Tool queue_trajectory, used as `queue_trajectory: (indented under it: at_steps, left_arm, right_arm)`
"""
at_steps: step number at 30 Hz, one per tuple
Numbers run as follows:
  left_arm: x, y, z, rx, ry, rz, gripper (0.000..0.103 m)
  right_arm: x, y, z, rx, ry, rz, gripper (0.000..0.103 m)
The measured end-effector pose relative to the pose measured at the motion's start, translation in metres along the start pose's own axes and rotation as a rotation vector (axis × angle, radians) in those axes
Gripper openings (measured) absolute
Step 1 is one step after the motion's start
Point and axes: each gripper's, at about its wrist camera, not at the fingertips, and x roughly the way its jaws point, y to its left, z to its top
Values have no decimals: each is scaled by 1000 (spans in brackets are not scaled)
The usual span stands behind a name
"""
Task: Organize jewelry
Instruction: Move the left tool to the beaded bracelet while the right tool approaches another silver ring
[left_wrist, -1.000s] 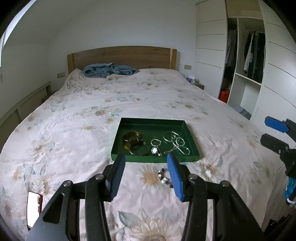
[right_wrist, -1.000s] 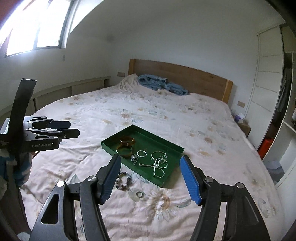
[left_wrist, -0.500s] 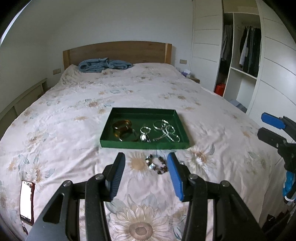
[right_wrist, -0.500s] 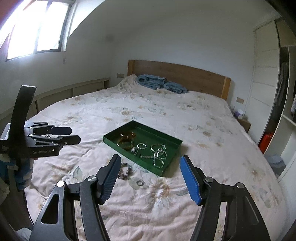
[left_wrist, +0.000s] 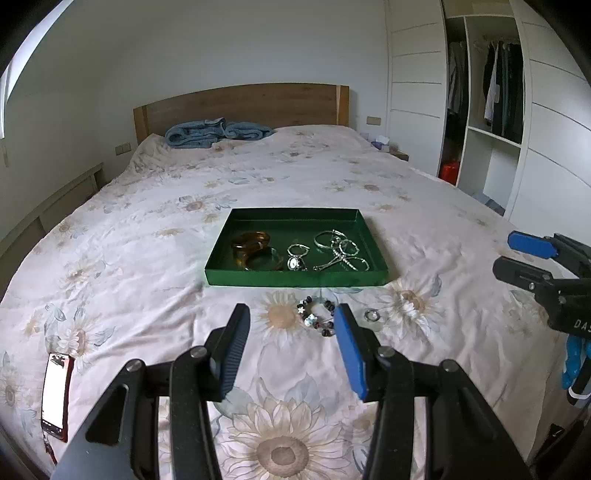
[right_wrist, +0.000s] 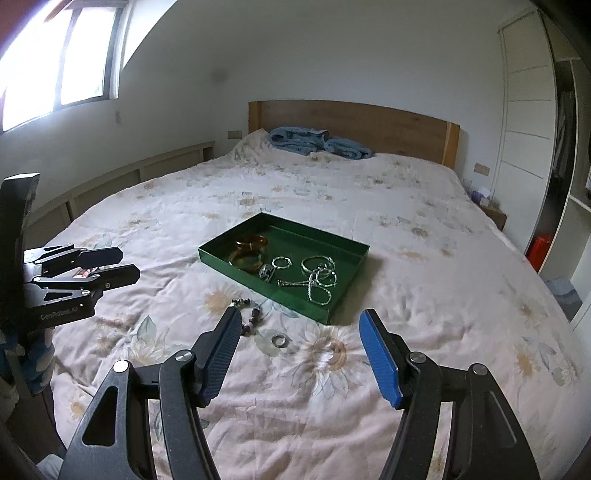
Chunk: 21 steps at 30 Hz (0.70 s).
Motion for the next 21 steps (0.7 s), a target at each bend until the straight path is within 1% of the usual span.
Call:
queue_trajectory:
  at_steps: [13,17,21]
  left_arm:
    - [4,-16,-3,24,15,7,45]
    - [14,-19,-3,12,42,-5,45]
    - [39,-12,-8,-27,99,-28,45]
  right_arm:
    - [-2,-16,-14,33,0,13,66]
    - [3,-21,-19,27,7,16,66]
    - [16,-23,-26,13,29,52,65]
